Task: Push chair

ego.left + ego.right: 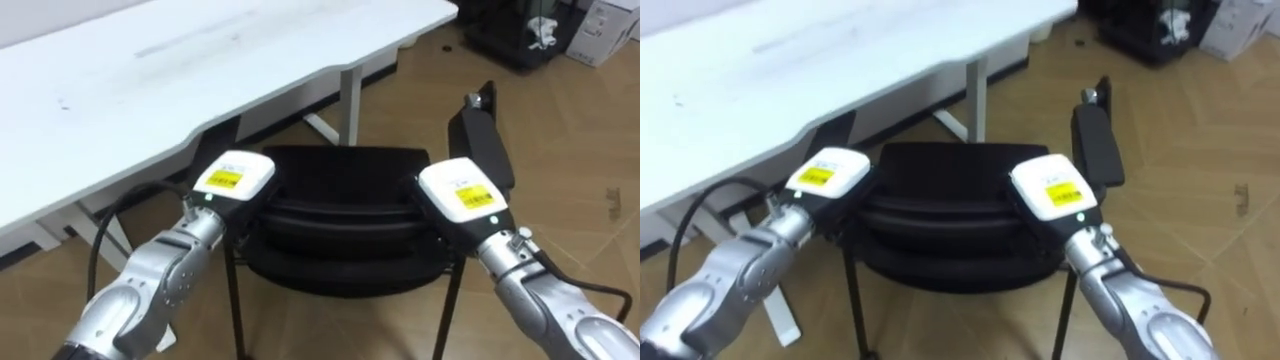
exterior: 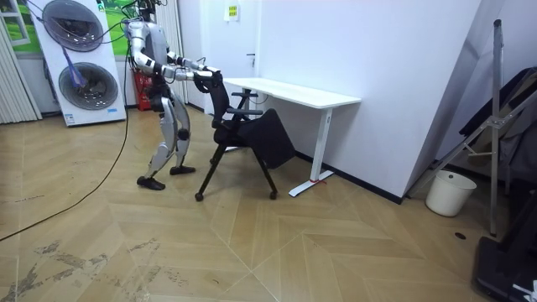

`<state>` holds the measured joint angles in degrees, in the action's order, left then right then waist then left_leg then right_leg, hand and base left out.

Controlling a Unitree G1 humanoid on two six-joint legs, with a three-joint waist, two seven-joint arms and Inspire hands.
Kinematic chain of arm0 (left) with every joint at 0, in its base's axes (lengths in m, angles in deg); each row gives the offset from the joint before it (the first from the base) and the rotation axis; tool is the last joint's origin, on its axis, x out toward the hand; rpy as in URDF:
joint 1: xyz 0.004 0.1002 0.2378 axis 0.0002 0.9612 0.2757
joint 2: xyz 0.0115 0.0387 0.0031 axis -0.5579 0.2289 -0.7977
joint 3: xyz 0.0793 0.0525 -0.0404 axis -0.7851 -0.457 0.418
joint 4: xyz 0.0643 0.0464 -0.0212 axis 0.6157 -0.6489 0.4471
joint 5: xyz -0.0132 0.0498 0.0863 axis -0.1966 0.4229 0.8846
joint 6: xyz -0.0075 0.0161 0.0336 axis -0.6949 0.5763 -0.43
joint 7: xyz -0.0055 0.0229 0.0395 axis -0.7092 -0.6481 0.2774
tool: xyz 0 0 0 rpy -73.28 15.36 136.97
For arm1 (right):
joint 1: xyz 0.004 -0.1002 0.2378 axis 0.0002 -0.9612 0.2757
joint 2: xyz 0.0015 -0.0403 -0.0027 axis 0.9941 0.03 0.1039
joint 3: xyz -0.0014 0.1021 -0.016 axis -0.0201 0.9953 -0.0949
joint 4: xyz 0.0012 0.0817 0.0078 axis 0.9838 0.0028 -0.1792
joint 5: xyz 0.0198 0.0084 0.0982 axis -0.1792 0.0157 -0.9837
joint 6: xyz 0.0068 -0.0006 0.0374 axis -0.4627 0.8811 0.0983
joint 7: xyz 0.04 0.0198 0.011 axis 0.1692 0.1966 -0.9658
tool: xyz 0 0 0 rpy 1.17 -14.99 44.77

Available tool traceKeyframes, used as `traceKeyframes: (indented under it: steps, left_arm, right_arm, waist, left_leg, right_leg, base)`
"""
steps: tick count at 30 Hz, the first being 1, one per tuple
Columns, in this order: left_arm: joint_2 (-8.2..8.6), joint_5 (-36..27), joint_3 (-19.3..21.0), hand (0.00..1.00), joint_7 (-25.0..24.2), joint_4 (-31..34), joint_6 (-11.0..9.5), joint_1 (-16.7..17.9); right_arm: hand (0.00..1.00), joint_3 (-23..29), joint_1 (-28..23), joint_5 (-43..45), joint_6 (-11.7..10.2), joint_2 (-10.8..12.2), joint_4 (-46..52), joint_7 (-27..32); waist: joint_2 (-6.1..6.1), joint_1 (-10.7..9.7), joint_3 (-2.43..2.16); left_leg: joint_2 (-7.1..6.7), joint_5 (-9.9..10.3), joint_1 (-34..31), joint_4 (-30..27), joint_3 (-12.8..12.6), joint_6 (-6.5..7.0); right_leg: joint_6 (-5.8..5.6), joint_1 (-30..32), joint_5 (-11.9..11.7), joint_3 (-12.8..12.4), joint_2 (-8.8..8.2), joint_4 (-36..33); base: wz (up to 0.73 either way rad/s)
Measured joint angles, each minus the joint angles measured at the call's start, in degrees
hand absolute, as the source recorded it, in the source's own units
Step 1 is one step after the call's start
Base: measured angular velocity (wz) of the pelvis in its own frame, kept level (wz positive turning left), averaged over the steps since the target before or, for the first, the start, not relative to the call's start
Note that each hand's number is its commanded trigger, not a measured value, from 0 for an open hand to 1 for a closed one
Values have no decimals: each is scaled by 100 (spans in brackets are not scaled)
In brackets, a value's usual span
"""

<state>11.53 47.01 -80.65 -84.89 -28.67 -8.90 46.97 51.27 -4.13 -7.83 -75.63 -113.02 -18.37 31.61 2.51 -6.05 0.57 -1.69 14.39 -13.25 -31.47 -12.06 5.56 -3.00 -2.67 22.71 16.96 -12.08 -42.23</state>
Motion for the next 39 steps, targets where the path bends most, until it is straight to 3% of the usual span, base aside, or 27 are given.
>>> traceKeyframes:
  steps: [2,4,5,6,7,8,9,10,12,13,14,15,16,17,18,19,20,22,24,26,29,31,33,35,36,39]
  left_arm:
    - [50,135,67,100,-36,7,-36,2]
    - [96,360,188,100,-102,59,-127,59]
    - [93,393,206,100,-112,57,-157,59]
    - [58,471,220,100,-116,40,-214,72]
    - [3,506,229,100,-103,39,-273,97]
    - [-64,508,240,100,-78,42,-310,100]
    - [-146,524,321,100,-38,33,-386,106]
    - [-168,537,371,100,2,-20,-405,98]
    - [-146,537,435,100,93,-146,-421,85]
    - [-121,536,497,100,146,-215,-417,52]
    - [-93,533,547,100,150,-241,-417,48]
    - [-28,527,619,100,151,-275,-395,1]
    - [69,567,560,100,138,-333,-359,-51]
    - [71,574,532,100,130,-308,-349,-47]
    - [61,606,501,100,95,-194,-313,-17]
    - [58,680,494,100,33,-58,-243,10]
    - [61,714,494,100,19,-19,-218,7]
    - [50,717,486,100,18,58,-135,27]
    - [54,711,492,100,10,116,-62,56]
    - [87,715,482,100,-61,149,6,71]
    - [19,725,568,100,-177,217,88,168]
    - [-17,738,628,100,-177,217,110,172]
    - [27,771,629,100,-178,218,108,201]
    - [57,776,623,100,-176,218,118,218]
    - [69,766,615,100,-167,209,108,239]
    - [171,765,565,100,-156,113,112,255]
  right_arm:
    - [100,2,-13,0,20,40,-15,-6]
    - [100,-5,-105,-18,65,163,-52,1]
    - [100,-23,-110,-18,65,180,-81,-3]
    - [100,-67,-111,-19,69,221,-176,-18]
    - [100,-96,-120,-2,67,379,-319,5]
    - [100,-103,-118,18,73,454,-353,1]
    - [100,-133,-66,42,86,583,-424,5]
    - [100,-163,-34,75,102,651,-448,54]
    - [100,-257,80,73,117,624,-446,68]
    - [100,-325,188,75,164,616,-445,63]
    - [100,-337,242,75,182,620,-442,61]
    - [100,-335,332,84,197,607,-400,48]
    - [100,-331,335,106,239,548,-401,-14]
    - [100,-329,340,108,259,532,-403,-67]
    - [100,-320,343,112,288,534,-406,-148]
    - [100,-311,346,109,290,547,-407,-200]
    - [100,-304,349,109,281,543,-400,-206]
    - [100,-303,368,119,278,510,-342,-225]
    - [100,-301,392,173,279,481,-326,-195]
    - [100,-299,398,201,295,481,-306,-244]
    - [100,-358,331,191,172,481,-98,-415]
    - [100,-361,280,213,150,523,42,-517]
    - [100,-348,270,244,128,507,37,-524]
    - [100,-320,245,229,40,482,28,-498]
    - [100,-317,222,224,-2,458,28,-447]
    - [100,-287,126,281,-88,383,28,-387]
  waist:
    - [16,9,-1]
    - [16,79,-3]
    - [14,114,-3]
    - [9,140,-1]
    - [-26,108,19]
    - [-14,111,9]
    - [-39,93,27]
    - [-60,53,39]
    - [-27,92,20]
    - [-9,132,23]
    - [18,123,18]
    - [74,142,12]
    - [115,167,28]
    - [89,242,17]
    - [63,428,13]
    - [96,518,15]
    - [126,515,12]
    - [150,617,-9]
    - [150,686,-8]
    - [150,761,-5]
    - [113,782,13]
    - [115,704,18]
    - [104,527,25]
    - [72,390,43]
    - [35,322,68]
    - [14,287,54]
  left_leg:
    - [-14,38,-31,-43,144,-23]
    - [-28,7,-72,-20,625,-69]
    - [-42,-13,-69,4,829,-85]
    - [-145,-77,-23,83,1403,-116]
    - [-202,-173,96,236,2056,-86]
    - [-219,-233,125,354,2335,-103]
    - [-222,-417,198,643,2750,-177]
    - [-260,-653,312,966,3191,-299]
    - [-363,-884,452,1279,3712,-414]
    - [-499,-907,473,1292,4140,-490]
    - [-591,-870,423,1228,4275,-545]
    - [-722,-658,215,885,4050,-593]
    - [-529,-494,74,457,3261,-516]
    - [-363,-393,34,308,2925,-469]
    - [-57,-247,-39,174,2371,-470]
    - [100,-195,-70,193,2133,-504]
    - [88,-201,-98,207,2200,-534]
    - [30,-267,-111,341,2518,-675]
    - [45,-324,-106,433,2559,-759]
    - [115,-350,-77,459,2443,-799]
    - [205,-385,-19,518,2236,-847]
    - [350,-434,-80,504,1878,-851]
    - [420,-520,-113,521,1605,-815]
    - [398,-613,-116,602,1583,-823]
    - [421,-644,-107,597,1455,-813]
    - [551,-659,-106,447,943,-776]
  right_leg:
    - [14,21,-148,40,49,-130]
    - [127,63,-539,37,317,-172]
    - [130,80,-680,34,408,-179]
    - [160,105,-1054,33,600,-226]
    - [224,213,-1214,-38,833,-192]
    - [242,303,-1048,-193,1032,-66]
    - [338,477,-721,-471,1393,387]
    - [403,637,-661,-729,1667,1006]
    - [488,984,-745,-1218,1738,1724]
    - [432,1125,-966,-1521,1572,2151]
    - [392,1165,-1056,-1686,1424,2383]
    - [317,1232,-1290,-1081,1008,2312]
    - [340,1142,-1305,-62,681,2194]
    - [346,1067,-1303,308,610,2183]
    - [413,862,-1261,774,623,2184]
    - [448,732,-1192,1136,654,2188]
    - [432,710,-1169,1179,694,2193]
    - [542,675,-1052,1372,732,2174]
    - [669,615,-982,1626,700,2129]
    - [702,469,-860,1844,716,2140]
    - [717,248,-695,2184,714,2157]
    - [777,155,-618,2508,694,2171]
    - [767,61,-587,2675,706,2171]
    - [751,24,-573,2738,711,2181]
    - [764,-19,-524,2831,678,2181]
    - [758,-88,-304,2927,589,1971]
  base:
    - [39]
    - [44]
    - [49]
    - [65]
    - [70]
    - [72]
    - [78]
    - [82]
    - [76]
    - [67]
    - [80]
    - [108]
    - [101]
    - [68]
    - [49]
    - [62]
    - [90]
    - [74]
    - [65]
    - [69]
    - [57]
    - [43]
    - [53]
    - [51]
    - [31]
    - [24]
